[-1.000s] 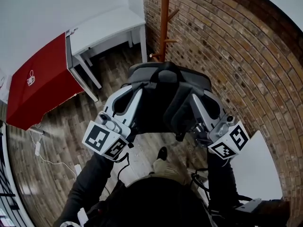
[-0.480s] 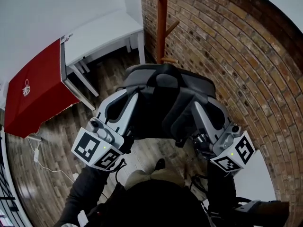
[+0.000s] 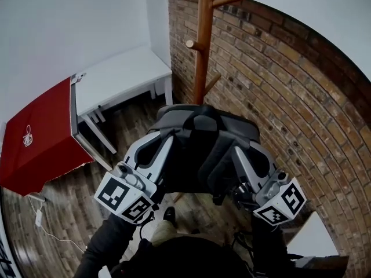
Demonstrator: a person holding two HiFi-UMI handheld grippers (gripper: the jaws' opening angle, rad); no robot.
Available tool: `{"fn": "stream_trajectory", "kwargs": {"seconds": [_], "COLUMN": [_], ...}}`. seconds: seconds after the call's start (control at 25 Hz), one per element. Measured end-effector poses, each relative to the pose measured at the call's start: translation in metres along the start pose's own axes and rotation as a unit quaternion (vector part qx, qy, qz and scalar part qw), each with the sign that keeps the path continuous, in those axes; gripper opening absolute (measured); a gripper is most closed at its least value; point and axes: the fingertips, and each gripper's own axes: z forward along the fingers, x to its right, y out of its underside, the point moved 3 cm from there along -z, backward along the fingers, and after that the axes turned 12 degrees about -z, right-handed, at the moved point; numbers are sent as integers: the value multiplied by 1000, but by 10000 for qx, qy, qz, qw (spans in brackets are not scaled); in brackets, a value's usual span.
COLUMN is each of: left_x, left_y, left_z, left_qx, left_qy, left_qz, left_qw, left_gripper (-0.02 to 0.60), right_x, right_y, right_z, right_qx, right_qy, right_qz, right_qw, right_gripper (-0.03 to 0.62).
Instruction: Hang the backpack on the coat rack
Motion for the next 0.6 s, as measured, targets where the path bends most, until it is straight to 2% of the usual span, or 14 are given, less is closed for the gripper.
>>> {"fn": "stream_trajectory", "kwargs": {"seconds": [0.2, 0.4, 0.6], "left_x": [-18, -39, -37], "left_y": [-23, -53, -80], "left_z": [20, 50, 53], "left_qx": [59, -109, 60], "left_qy": [171, 278, 380], "left_qz": [91, -67, 193], "left_qw": [9998, 9995, 9991], "left_gripper": [38, 40, 38], "right_x": [9, 33, 35], "right_y": [-10, -27, -45], "right_z": [25, 62, 77], "right_qx": [97, 76, 232], "right_qy": [30, 201, 124], "right_qz": [-207, -151, -153], "right_qw": [9997, 9997, 9995], "right_gripper": [40, 40, 40]}}
